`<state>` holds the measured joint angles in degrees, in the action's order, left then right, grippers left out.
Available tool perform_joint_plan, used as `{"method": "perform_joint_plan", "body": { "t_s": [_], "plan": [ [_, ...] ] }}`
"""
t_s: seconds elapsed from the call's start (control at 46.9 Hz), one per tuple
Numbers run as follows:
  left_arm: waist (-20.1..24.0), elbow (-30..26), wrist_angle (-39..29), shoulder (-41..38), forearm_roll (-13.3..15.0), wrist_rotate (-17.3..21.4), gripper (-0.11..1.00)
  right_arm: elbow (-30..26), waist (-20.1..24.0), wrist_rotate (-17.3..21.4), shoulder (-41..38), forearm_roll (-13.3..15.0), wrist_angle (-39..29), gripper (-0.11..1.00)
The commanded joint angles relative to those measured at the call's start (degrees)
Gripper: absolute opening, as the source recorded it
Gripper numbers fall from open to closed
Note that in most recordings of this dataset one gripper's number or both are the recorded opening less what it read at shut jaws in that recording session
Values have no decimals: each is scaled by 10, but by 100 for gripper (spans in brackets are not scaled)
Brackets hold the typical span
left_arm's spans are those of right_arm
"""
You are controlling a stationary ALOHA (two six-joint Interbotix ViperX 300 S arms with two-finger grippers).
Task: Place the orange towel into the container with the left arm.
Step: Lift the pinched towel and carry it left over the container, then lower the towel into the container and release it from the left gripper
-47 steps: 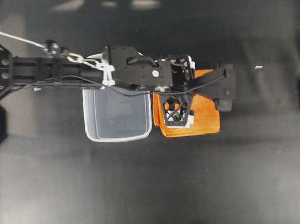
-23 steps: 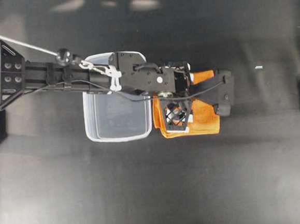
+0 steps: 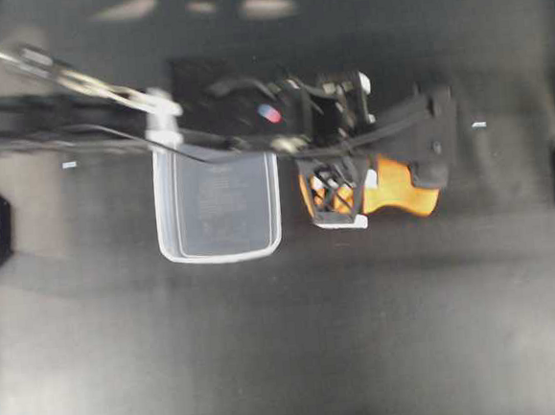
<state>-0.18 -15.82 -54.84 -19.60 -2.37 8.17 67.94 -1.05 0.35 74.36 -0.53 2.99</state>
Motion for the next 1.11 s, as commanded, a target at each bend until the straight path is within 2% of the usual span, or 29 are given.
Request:
{"method": "perform_joint_plan", "body": {
  "t_s": [0.0,0.128,0.235,0.448,0.533,0.64,1.088],
  "plan": [
    [-4,6,-54,80,-2,0,6,-6,-2,1,-3,-2,4,76],
    [-2,59,-119,136,-2,-1,6,-6,-2,2,-3,-2,4,76],
    [5,136,-135,179,-2,-5,6,-4,-1,2,-4,-2,5,76],
    [18,283,-40,239,-3,7,6,-4,-1,2,-5,-2,7,76],
    [20,320,2,250,-3,13,6,-4,-2,2,-5,-2,8,76],
    [20,342,34,258,-3,18,6,-5,-1,2,-4,-2,8,76],
    [29,356,40,253,-2,17,6,-6,-2,6,-4,-3,9,76]
  ]
}}
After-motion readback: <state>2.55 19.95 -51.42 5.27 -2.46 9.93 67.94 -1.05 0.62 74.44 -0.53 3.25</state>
